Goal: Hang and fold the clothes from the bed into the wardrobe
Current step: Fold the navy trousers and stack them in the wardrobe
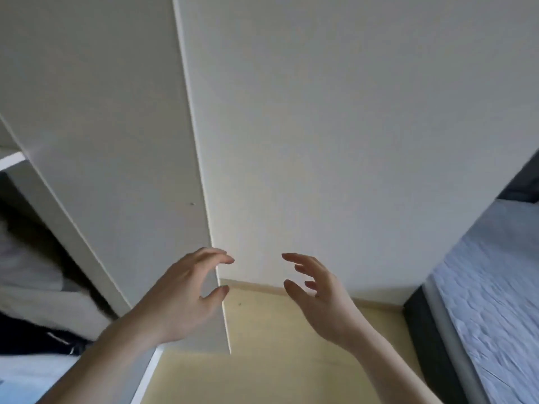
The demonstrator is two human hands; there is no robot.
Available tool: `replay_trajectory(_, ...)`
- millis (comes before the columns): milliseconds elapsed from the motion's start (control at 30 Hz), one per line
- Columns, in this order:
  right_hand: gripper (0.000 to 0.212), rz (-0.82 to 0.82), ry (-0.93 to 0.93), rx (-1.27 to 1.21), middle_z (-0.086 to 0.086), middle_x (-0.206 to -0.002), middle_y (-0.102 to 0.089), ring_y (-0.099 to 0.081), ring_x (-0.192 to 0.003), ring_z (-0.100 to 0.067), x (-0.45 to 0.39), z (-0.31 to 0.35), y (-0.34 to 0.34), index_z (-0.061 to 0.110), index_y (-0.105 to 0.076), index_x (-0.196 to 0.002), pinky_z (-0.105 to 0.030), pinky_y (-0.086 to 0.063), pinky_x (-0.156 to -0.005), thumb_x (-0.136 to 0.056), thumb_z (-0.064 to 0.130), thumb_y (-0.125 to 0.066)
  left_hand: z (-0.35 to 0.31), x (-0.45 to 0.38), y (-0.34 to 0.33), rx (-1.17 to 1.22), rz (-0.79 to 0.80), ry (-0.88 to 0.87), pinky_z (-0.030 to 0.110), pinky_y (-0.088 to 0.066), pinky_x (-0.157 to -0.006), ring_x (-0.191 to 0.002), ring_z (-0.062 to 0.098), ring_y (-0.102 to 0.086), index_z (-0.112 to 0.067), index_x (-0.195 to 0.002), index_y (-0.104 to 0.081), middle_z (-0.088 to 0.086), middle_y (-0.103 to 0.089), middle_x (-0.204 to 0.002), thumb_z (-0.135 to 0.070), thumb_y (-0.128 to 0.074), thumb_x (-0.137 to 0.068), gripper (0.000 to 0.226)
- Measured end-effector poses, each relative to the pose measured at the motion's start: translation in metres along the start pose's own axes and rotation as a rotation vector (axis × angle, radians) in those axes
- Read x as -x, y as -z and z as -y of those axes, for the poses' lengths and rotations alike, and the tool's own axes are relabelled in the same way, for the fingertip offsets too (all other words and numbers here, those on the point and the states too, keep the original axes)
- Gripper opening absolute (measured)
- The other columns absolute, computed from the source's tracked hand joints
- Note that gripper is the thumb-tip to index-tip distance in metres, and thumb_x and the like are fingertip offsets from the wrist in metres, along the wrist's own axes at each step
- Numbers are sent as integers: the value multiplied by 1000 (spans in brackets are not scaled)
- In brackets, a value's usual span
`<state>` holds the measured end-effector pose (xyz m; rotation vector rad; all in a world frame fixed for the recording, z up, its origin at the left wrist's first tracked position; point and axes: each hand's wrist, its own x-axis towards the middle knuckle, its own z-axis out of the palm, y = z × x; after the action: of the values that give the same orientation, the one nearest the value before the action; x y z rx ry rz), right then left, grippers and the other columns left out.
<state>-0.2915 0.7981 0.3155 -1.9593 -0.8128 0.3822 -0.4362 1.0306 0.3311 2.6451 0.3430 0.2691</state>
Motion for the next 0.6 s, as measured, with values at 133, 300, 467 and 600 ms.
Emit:
replay_trajectory(133, 41, -86, -138, 37, 32, -132, -53, -46, -126, 13, 69, -74, 101, 51, -53, -134, -21, -43, -104, -99, 31, -61, -118, -35, -81, 88, 98, -113, 3, -24, -103, -136, -12, -34, -41, -138, -51, -34, -39, -144, -37, -60, -99, 41)
replay_trajectory(300, 43, -235, -264, 48, 28, -131, -55, -49, -127, 8, 159, -149, 208, 50, -54, -134, -23, -44, -103, -97, 30, -65, -253, -59, -173, 99, 237, -258, 7, -25, -105, -134, -6, -39, -38, -137, -54, -30, -43, -143, -35, -63, -97, 41)
replay_trajectory(467, 44, -386, -356, 50, 30, -131, -54, -49, -121, 16, 236, -200, 296, 48, -54, -136, -4, -40, -92, -98, 28, -64, -354, -78, -241, 63, 367, -372, 15, -28, -111, -136, -3, -40, -40, -135, -54, -28, -41, -146, -37, -63, -97, 40)
replay_trajectory(600, 45, -473, -447, 43, 28, -135, -51, -51, -121, 8, 287, -237, 350, 48, -50, -140, -15, -43, -98, -100, 32, -61, -420, -97, -288, 22, 457, -439, 17, -31, -111, -136, 1, -44, -40, -134, -56, -25, -41, -148, -40, -65, -96, 39)
